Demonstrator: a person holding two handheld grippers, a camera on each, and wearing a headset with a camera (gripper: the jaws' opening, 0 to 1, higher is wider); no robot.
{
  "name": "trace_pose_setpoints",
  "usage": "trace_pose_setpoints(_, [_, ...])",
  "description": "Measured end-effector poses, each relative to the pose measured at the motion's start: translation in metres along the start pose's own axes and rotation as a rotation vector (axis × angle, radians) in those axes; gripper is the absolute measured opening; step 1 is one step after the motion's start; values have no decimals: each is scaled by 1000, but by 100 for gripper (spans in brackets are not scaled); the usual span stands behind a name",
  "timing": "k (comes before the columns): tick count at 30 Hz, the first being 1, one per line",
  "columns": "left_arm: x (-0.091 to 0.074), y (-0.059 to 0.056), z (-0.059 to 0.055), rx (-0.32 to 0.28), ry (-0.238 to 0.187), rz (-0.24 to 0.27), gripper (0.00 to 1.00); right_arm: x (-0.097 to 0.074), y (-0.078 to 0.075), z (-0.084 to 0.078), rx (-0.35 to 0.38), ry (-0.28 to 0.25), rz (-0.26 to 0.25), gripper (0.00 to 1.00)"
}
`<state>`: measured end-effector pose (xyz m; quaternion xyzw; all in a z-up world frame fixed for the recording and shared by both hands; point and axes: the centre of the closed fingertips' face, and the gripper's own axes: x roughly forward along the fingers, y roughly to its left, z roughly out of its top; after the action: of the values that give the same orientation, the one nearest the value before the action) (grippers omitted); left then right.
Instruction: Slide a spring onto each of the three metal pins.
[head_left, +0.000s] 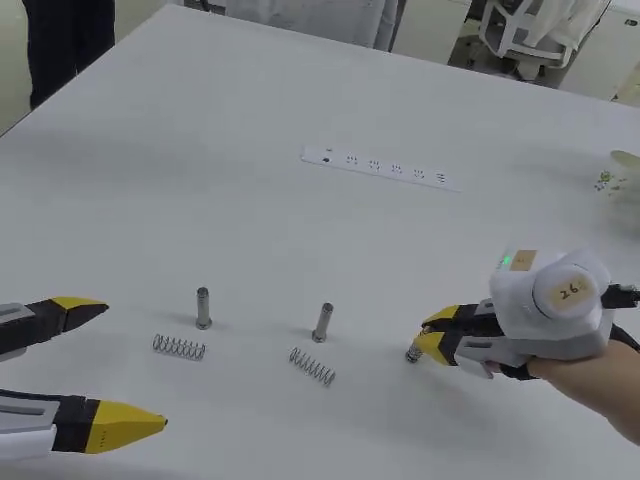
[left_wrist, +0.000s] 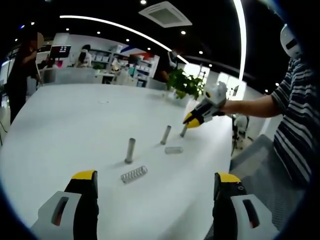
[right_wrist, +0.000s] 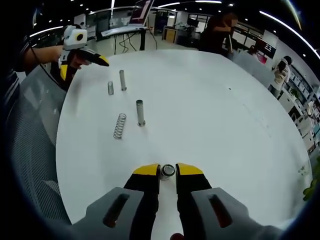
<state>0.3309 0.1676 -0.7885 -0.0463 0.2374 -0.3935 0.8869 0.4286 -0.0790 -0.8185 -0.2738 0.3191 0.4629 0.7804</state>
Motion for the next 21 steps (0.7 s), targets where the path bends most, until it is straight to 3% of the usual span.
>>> trace_pose_setpoints(13, [-2, 1, 2, -5, -4, 5, 93, -18, 2, 10, 40, -66, -33, 11])
trace_pose_setpoints(21, [2, 0, 8, 2, -6, -1, 93, -32, 3, 21, 100, -135, -51, 10])
